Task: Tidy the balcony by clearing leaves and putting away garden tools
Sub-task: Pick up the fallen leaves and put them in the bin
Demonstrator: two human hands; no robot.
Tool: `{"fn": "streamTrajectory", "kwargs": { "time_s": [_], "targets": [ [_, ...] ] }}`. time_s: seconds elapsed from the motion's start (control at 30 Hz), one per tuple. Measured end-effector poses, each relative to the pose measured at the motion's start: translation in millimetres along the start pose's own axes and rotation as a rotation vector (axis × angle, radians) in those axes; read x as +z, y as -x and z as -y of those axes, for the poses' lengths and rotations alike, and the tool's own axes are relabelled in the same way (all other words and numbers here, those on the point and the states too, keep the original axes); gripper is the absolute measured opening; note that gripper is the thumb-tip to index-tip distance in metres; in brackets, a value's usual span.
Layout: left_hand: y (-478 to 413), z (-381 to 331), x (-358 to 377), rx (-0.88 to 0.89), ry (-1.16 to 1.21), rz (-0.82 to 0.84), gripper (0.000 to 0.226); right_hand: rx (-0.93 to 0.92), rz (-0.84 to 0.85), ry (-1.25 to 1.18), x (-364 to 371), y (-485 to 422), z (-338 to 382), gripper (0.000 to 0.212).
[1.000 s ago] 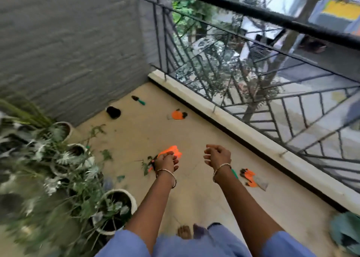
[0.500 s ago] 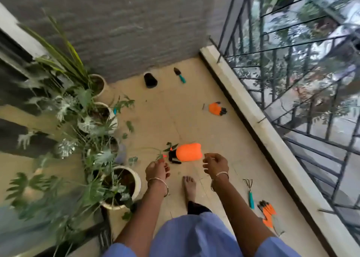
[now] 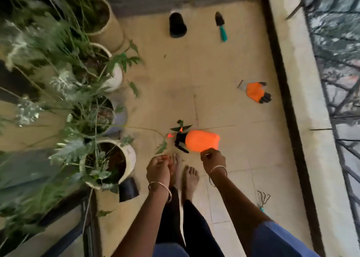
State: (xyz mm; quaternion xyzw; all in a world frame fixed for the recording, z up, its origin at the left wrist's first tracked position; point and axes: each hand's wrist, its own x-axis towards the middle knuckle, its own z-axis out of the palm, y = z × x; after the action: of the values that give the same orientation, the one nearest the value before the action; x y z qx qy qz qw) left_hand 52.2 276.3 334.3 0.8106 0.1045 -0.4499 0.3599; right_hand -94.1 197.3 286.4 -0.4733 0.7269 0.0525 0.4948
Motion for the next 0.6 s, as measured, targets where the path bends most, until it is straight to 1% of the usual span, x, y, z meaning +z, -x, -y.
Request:
{"fn": "streamTrajectory", "kwargs": {
  "time_s": [0.07,0.13,0.2,0.27,0.33,0.43,0.5,0.53,0.6],
  "targets": [
    [-28,11,14,0.014,-0.001,-0.018,0.021,-0.003,0.072,0.102,28,-38,-8,0.017],
    [-58,29,26,0.046,-0.024,-0.036,0.016,-0.024,0.194,0.237,61,-78,-17,0.023],
    [-83,47,34,0.053,-0.039,-0.037,0.016,-0.026,0.289,0.315,94,-113,-27,0.029],
    [-110,66,41,0.041,-0.039,-0.064,0.014,-0.061,0.329,0.395,132,-152,-40,0.037],
    [-125,78,44,0.033,-0.041,-0.071,0.016,-0.107,0.329,0.485,161,-177,-48,0.041],
    [-142,94,49,0.020,-0.030,-0.114,0.019,-0.112,0.299,0.535,209,-212,-61,0.049],
    [-156,99,55,0.013,-0.002,-0.163,0.030,-0.130,0.246,0.635,234,-231,-69,0.050],
    [-162,97,60,0.021,0.019,-0.181,0.032,-0.154,0.208,0.704,243,-238,-71,0.047],
    [-175,88,71,0.080,0.022,-0.189,0.026,-0.209,0.130,0.817,255,-249,-73,0.034]
  ]
}}
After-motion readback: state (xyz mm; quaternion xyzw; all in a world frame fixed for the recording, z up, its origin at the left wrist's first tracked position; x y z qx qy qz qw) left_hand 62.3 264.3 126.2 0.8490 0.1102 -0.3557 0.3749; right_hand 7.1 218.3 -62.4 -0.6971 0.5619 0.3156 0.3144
